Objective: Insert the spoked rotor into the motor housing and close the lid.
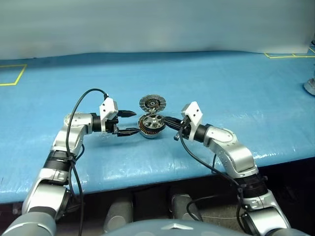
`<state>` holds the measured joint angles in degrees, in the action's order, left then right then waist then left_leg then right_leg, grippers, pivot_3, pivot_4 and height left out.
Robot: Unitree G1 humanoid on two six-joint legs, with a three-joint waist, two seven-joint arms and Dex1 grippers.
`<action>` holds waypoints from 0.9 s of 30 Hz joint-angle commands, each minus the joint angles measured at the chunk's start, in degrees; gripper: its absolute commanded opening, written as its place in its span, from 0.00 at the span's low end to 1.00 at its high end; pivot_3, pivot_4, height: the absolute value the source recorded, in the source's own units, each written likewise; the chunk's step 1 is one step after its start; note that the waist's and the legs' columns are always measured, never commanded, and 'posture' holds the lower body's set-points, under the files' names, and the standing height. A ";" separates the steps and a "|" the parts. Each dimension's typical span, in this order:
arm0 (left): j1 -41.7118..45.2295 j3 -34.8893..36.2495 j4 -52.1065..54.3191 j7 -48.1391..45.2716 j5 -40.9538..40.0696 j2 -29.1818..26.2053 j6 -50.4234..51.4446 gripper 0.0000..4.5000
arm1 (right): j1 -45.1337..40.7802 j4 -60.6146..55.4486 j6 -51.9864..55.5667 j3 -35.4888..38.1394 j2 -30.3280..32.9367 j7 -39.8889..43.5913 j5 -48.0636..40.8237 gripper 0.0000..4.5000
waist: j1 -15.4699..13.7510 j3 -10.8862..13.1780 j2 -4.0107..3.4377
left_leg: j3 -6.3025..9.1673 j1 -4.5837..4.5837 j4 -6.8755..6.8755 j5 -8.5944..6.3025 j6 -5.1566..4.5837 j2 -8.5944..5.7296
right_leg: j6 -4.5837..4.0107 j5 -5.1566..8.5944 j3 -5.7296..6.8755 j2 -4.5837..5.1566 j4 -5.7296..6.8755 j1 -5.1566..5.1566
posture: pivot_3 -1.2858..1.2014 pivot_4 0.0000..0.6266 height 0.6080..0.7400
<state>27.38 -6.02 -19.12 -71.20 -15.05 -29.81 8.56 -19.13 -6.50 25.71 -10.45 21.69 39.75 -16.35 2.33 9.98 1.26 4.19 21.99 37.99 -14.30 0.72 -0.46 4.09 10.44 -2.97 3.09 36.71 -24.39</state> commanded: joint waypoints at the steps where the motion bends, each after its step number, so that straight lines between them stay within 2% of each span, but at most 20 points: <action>1: -1.34 1.28 2.76 0.80 -1.60 0.61 -0.37 0.88 | -2.68 -0.70 0.43 0.09 -0.32 0.06 0.32 0.34 | -0.01 0.00 0.00 | 0.01 0.00 -0.02 0.00 0.00 0.00 | 0.00 0.00 0.00 0.00 -0.01 0.00 | 0.52 0.24 1.00; 4: -3.12 1.55 3.14 1.74 -2.00 0.98 -0.83 0.88 | -4.11 -0.26 0.89 -0.32 -0.64 -0.97 1.56 0.55 | -0.02 0.00 0.00 | 0.02 0.00 -0.05 0.00 0.00 0.00 | 0.01 -0.01 0.01 0.00 -0.02 -0.01 | 0.52 0.24 1.00; 15: -6.87 2.81 3.53 4.38 -2.80 2.30 -3.94 0.88 | -8.18 -1.69 12.74 -0.43 -3.87 -3.30 -0.30 0.55 | -0.06 0.00 0.00 | 0.02 0.00 -0.05 0.00 0.00 0.01 | -0.04 0.02 0.01 0.00 -0.01 -0.02 | 0.52 0.24 1.00; 27: -8.73 2.99 3.74 6.45 -2.61 2.93 -6.02 0.88 | -9.33 1.45 17.46 -2.80 -5.26 -4.27 0.75 0.55 | 0.01 0.00 -0.01 | 0.02 -0.01 -0.07 0.00 0.00 0.01 | -0.05 0.03 0.02 0.01 -0.03 -0.02 | 0.52 0.24 1.00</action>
<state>18.74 -3.85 -17.68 -64.96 -16.90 -27.05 3.36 -27.42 -4.68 43.09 -13.30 16.66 35.79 -15.82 2.34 9.98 1.25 4.20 21.98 37.92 -14.30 0.72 -0.45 4.04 10.47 -2.96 3.10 36.67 -24.41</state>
